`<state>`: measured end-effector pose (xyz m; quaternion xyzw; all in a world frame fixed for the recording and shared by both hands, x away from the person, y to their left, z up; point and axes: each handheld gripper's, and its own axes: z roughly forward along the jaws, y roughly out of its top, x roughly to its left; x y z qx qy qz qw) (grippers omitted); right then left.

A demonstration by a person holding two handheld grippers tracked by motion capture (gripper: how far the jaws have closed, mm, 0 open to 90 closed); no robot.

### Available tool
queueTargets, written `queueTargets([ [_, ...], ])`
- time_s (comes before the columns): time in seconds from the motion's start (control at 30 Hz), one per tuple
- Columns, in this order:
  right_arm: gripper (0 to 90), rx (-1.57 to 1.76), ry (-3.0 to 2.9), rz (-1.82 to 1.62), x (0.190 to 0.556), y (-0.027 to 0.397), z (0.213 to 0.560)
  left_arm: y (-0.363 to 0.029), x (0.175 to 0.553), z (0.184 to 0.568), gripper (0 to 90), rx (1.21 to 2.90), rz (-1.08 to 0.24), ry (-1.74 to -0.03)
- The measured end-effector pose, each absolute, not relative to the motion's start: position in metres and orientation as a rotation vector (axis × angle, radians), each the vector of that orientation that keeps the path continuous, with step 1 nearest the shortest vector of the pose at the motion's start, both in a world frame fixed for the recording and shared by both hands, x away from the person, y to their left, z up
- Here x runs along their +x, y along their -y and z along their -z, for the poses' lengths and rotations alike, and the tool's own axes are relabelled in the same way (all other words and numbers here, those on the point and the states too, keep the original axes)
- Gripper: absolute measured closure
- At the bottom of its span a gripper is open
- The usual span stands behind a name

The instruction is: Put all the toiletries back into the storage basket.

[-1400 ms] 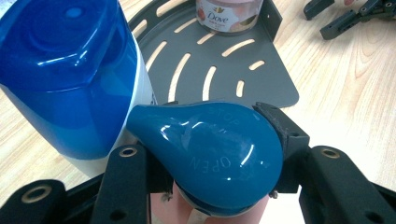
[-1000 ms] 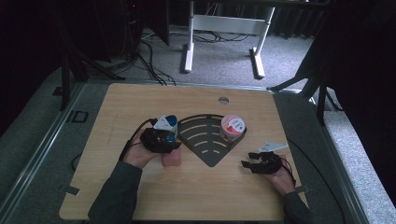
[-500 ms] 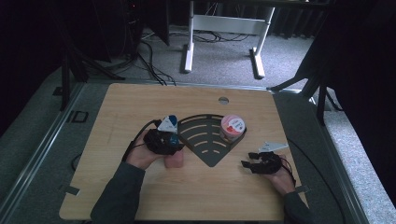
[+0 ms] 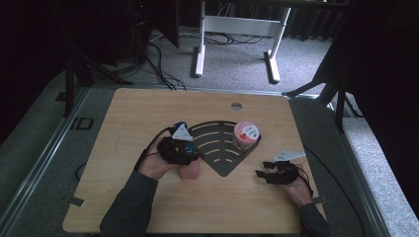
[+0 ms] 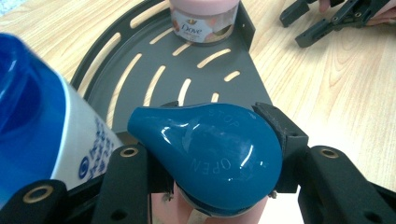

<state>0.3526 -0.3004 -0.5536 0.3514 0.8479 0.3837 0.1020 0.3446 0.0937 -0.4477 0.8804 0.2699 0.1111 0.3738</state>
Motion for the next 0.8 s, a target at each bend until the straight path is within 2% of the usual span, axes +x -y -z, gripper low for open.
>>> queueTargets([
  [0.8,43.5,1.031,-2.491,-1.138,0.350,0.300,0.555,-0.066,0.346,0.444,53.2,2.264,-0.253,-0.641],
])
